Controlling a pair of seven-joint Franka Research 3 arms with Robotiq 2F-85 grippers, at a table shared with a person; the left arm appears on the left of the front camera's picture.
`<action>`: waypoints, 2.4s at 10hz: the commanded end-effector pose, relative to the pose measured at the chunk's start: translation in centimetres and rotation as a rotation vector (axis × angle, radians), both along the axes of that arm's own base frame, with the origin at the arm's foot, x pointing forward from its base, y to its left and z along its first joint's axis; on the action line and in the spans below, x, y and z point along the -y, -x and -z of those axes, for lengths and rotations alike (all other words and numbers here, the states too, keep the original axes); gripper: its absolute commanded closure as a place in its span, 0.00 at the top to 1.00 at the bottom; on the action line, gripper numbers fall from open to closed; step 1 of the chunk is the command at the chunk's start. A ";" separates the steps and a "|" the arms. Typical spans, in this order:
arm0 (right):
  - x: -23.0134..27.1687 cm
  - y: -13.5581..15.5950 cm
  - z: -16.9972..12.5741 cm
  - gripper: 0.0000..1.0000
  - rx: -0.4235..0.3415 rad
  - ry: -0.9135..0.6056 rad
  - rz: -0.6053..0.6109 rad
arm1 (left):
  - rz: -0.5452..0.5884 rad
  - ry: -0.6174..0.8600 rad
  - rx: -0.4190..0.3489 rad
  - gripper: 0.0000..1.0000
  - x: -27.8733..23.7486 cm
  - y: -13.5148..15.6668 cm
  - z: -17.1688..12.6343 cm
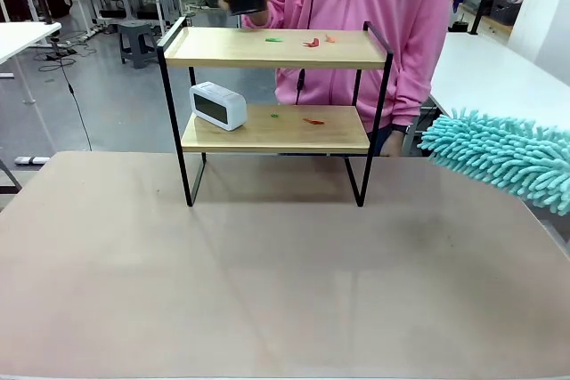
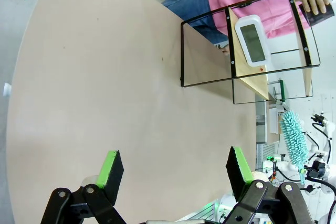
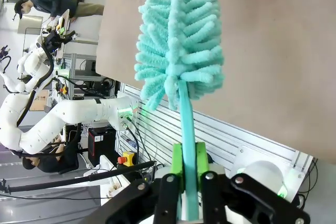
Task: Clean the shelf.
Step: Clean the specific tier of the Shelf with the Duster once objects are removed.
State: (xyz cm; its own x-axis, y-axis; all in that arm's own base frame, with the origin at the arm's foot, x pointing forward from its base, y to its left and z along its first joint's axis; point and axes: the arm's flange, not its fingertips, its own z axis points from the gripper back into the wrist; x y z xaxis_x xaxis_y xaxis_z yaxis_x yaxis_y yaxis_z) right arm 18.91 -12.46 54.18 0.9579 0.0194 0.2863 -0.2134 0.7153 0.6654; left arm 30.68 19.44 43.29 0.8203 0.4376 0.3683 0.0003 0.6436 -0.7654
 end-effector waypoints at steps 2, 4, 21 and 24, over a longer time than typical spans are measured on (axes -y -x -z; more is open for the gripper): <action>0.2 -0.1 -0.6 0.01 -0.006 -0.026 0.010 | 0.011 -0.002 0.021 1.00 0.0 0.0 0.1; 0.0 0.0 0.0 0.12 0.000 0.000 0.000 | 0.011 -0.002 0.021 1.00 0.0 0.0 0.1; -21.7 -10.6 -12.9 0.12 0.512 0.464 0.012 | 0.011 -0.002 0.021 1.00 0.0 0.0 0.1; -24.3 -14.4 -13.4 0.12 0.438 0.513 0.029 | 0.011 -0.002 0.021 1.00 0.0 0.0 0.1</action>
